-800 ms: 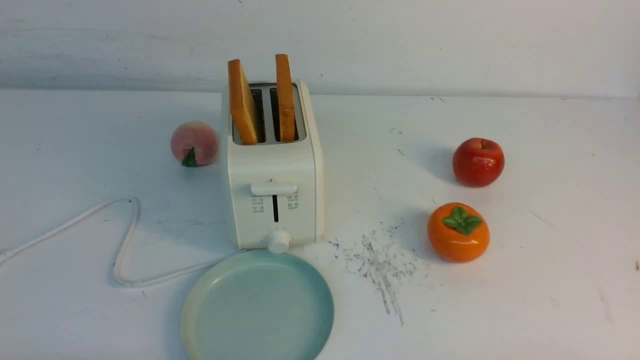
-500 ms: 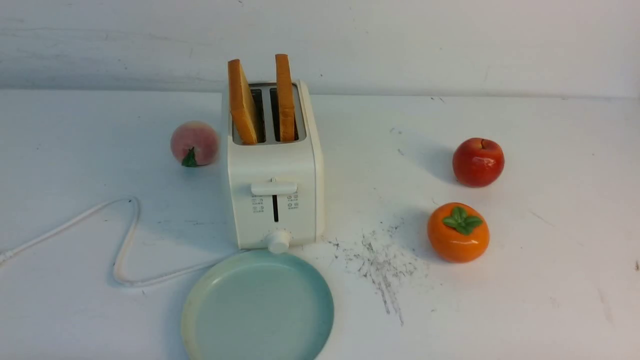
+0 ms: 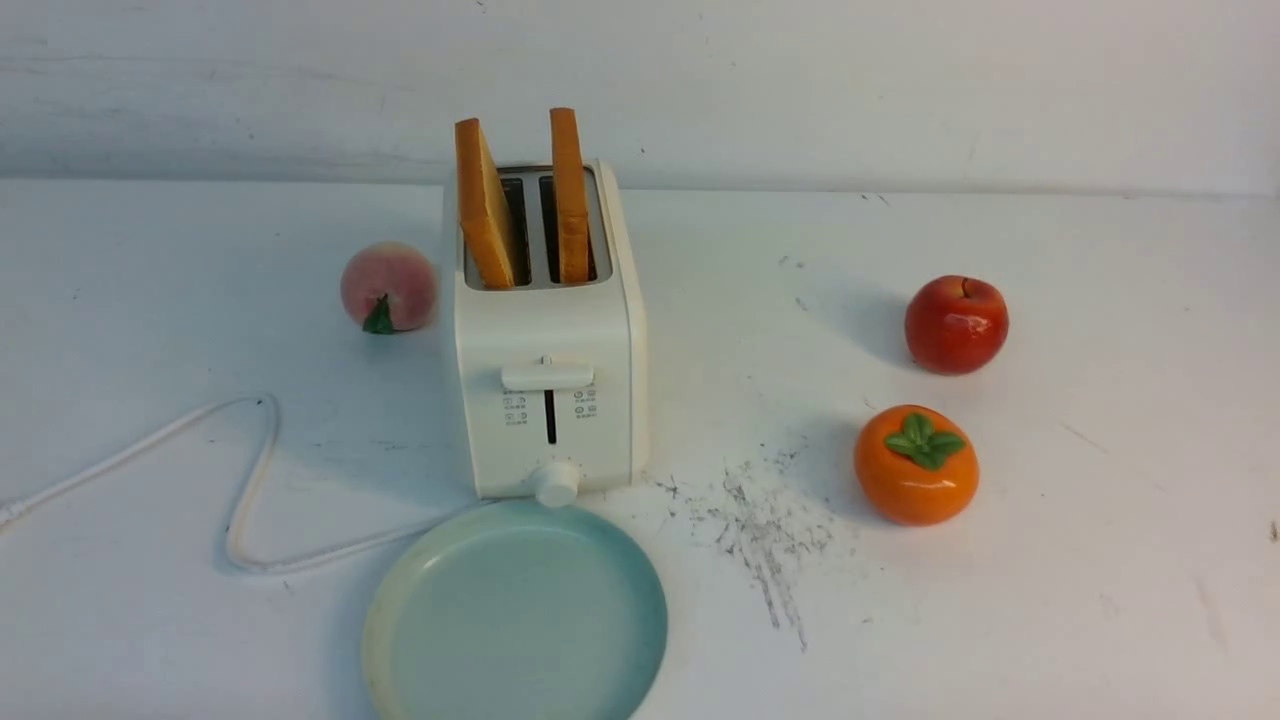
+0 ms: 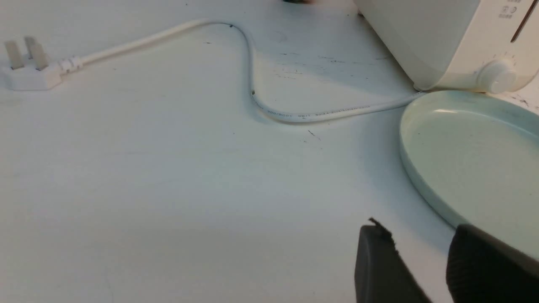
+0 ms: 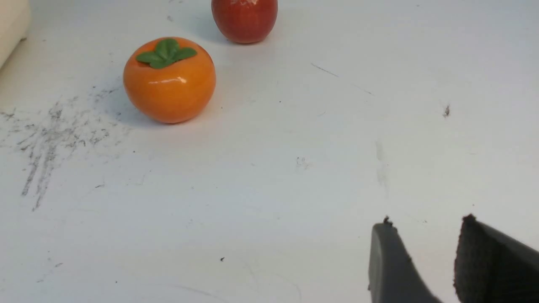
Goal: Take toasted bread from bread machine on white table place on plate.
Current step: 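Reach for a toast slice standing in the toaster with the left gripper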
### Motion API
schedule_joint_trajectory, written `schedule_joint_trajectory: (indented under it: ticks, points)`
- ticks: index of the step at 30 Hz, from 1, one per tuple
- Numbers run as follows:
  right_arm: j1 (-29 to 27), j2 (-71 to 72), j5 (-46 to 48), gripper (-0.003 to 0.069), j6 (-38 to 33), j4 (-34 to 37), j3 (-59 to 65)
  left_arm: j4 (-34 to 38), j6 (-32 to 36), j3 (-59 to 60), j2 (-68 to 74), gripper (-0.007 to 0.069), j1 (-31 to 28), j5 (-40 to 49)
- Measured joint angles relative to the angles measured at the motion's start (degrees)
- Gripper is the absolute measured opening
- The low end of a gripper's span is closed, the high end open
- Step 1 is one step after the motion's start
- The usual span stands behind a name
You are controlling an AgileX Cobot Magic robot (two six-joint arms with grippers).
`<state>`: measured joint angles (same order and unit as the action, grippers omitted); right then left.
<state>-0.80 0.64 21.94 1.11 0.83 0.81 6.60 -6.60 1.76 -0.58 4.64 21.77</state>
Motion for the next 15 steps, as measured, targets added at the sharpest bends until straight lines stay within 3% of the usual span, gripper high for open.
schedule_joint_trajectory:
  ticks: [5,10,15]
  points:
    - [0.0,0.0,0.0,0.0239,0.0,0.0,0.0,3.4,-2.5,0.0,0.0,0.0238,0.0,-4.1]
    - [0.0,0.0,0.0,0.0239,0.0,0.0,0.0,17.1,-9.6,0.0,0.0,0.0238,0.0,-13.1]
    - [0.0,0.0,-3.0,0.0239,0.0,4.0,0.5,29.6,-11.9,0.0,0.0,0.0238,0.0,-22.5]
